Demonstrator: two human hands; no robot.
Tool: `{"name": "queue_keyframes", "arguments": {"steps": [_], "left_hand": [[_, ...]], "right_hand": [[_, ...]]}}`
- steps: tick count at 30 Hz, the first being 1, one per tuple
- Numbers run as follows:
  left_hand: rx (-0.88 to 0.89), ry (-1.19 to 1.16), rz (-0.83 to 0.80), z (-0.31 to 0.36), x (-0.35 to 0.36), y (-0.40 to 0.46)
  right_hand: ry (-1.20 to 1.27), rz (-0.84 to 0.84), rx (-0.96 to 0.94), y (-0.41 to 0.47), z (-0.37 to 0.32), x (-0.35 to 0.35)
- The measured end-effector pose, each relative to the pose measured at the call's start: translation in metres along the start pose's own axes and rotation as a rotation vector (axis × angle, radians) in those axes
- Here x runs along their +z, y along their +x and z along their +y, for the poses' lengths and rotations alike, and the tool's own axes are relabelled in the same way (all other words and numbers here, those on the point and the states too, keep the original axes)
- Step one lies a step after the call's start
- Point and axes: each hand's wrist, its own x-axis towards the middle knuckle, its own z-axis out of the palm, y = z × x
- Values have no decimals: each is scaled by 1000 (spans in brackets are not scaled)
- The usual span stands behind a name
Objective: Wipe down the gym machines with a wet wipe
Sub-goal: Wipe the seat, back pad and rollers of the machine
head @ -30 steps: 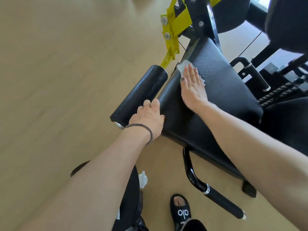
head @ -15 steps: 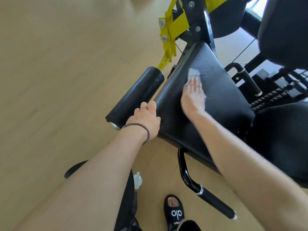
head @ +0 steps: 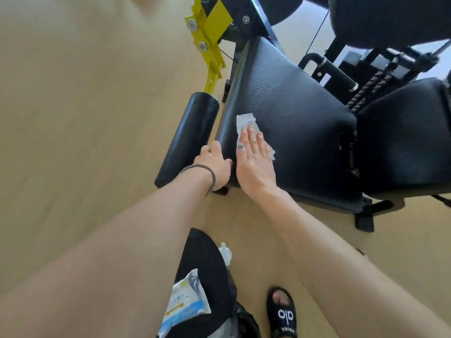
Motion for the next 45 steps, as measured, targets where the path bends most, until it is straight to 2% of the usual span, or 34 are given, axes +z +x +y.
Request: {"name": "queue_keyframes", "arguments": {"steps": [4, 6, 10, 16, 19, 24, 25, 28, 31, 35, 39, 42, 45], "left_hand": [[-18, -26, -49, -1, -6, 1], [-16, -38, -56, -1, -9, 1], [29, -64, -59, -6, -8, 0], [131, -123, -146, -17, -18, 12], [183, -82, -238, -19, -25, 24], [218, 17, -332, -19, -29, 40], [222, 23, -343, -20, -29, 41], [254, 2, -386, -24, -28, 47], [258, -19, -411, -24, -30, 50], [273, 0, -406, -26, -27, 50], [344, 49, -442, -27, -33, 54], [418, -43, -606, -38, -53, 64], [427, -59, -742, -47, -80, 88]], "right_hand": [[-14, -31, -153, -42, 4, 11], [-55, -19, -83, -29, 23, 2], [-17, -18, 238, 6, 36, -10], [58, 96, 163, -44, -23, 27], [103, 213, 297, -41, -34, 38], [347, 597, 810, -5, -61, 51], [376, 617, 829, -4, -68, 56], [538, 662, 720, -16, -84, 69], [451, 624, 703, -20, -81, 61], [224, 425, 819, -4, -57, 38], [137, 299, 694, 1, -68, 36], [191, 231, 632, -3, -82, 37], [91, 181, 622, 13, -82, 32]]}}
